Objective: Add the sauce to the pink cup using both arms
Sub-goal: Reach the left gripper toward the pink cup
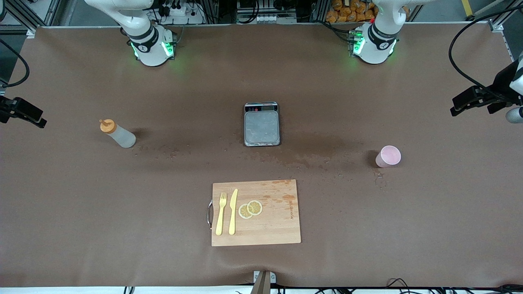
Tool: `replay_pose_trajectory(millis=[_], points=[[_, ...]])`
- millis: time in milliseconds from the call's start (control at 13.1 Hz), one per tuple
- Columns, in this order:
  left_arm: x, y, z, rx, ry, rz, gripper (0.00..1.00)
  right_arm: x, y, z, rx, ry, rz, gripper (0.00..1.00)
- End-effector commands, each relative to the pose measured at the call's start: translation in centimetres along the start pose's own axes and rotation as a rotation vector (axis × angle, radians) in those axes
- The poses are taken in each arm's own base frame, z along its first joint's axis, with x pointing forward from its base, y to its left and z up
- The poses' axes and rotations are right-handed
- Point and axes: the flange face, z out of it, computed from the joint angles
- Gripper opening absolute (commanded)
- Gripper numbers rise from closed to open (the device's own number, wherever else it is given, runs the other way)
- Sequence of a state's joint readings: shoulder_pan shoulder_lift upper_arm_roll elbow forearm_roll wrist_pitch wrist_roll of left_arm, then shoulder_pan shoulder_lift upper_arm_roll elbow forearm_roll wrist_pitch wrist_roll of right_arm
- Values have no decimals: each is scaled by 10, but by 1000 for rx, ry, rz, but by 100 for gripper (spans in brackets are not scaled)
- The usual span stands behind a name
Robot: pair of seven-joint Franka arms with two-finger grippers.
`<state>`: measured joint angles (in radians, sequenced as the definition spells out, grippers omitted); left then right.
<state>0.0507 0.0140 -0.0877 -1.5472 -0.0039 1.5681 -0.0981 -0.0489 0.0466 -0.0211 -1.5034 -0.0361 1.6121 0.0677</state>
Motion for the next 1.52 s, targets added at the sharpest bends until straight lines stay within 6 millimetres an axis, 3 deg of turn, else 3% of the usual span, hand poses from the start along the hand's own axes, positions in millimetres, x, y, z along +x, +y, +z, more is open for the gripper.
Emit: replay_pose_trajectory(millis=[0,228,457,609,914,1295,1447], points=[[-6,-1,-8,8,0,18,100,1,3,-1,21,1,-13,100],[-5,3,-6,13,-3,13,100,1,5,0,55,-2,-13,100],[11,-2,25,43,-50,23,100,0,5,1,53,-10,-14,100],[28,-7,67,40,-111,15,100,0,6,2,53,-14,-13,100],[33,-7,136,36,-84,14,100,5,10,14,41,-34,6,100],[27,-9,221,26,-6,20,100,18,32,60,31,-131,47,100],[23,-19,259,20,26,5,100,25,36,77,35,-156,40,100]])
